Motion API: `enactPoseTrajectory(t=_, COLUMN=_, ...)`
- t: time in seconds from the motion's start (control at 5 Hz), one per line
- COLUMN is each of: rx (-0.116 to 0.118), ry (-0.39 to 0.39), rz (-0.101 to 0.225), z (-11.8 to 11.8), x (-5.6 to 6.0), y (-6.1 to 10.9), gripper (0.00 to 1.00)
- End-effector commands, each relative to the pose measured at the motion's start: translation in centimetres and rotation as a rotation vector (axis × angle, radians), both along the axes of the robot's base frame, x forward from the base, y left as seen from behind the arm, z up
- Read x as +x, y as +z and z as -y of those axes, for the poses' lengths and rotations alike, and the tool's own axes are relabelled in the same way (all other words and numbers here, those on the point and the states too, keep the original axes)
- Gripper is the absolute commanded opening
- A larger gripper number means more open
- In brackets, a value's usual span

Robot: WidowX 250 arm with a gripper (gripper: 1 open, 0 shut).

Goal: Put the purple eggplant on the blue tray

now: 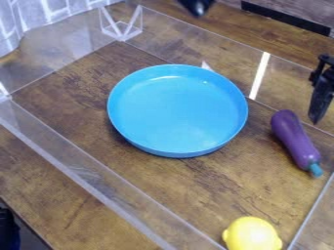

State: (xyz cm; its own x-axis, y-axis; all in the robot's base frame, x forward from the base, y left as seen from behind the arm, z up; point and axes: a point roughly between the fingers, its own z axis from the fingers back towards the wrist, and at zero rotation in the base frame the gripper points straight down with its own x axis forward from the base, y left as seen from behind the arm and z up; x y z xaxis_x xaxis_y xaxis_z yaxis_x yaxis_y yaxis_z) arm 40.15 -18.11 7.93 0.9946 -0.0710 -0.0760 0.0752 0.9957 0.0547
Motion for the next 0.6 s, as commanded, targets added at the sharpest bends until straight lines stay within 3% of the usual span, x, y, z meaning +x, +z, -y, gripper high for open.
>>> enactPoseTrajectory(t=0.0, rx=-0.026, ry=0.050, rz=0.042, z=-0.6, x=1.5, y=1.4, gripper=1.00)
enactPoseTrajectory(t=0.4, rx=0.003, ry=0.103, rz=-0.002, z=-1.7, x=3.7, y=-1.2, gripper=1.00)
